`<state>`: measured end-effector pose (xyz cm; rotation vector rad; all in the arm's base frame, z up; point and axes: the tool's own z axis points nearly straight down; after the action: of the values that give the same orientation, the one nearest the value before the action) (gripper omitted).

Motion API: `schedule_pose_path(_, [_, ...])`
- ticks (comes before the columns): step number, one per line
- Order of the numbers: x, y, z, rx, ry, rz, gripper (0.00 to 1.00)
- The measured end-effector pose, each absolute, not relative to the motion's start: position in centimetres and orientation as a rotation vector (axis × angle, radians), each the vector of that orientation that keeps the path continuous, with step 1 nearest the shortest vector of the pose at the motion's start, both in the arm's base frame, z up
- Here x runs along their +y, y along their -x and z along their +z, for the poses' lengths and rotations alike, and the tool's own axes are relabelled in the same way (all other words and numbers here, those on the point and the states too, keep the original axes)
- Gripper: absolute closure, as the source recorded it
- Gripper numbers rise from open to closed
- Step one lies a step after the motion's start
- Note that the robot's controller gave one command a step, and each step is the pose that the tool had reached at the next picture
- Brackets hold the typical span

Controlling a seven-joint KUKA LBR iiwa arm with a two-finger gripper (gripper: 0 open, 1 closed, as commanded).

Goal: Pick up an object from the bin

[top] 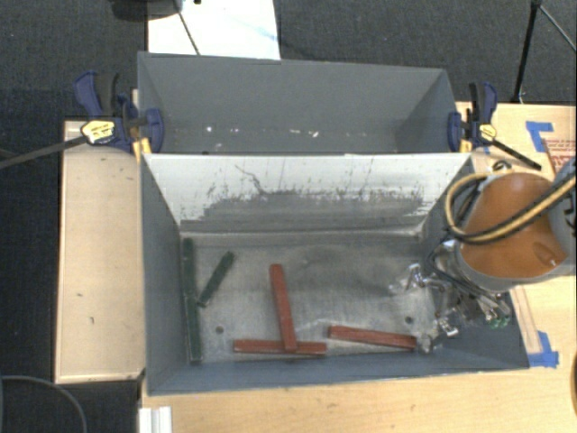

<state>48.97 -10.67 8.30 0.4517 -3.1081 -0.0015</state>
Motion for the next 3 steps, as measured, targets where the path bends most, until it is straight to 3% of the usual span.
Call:
schedule_pose_path(1, [-9.1,-48.6,8.8,-3.134,-0.211,-0.001,0.00])
schedule_pose_path(2, [-7.1,-48.1,7.5,-3.142,-0.334,0.003,1.00])
schedule_pose_path(3, [-7.1,-48.1,7.5,-3.142,-0.339,0.003,1.00])
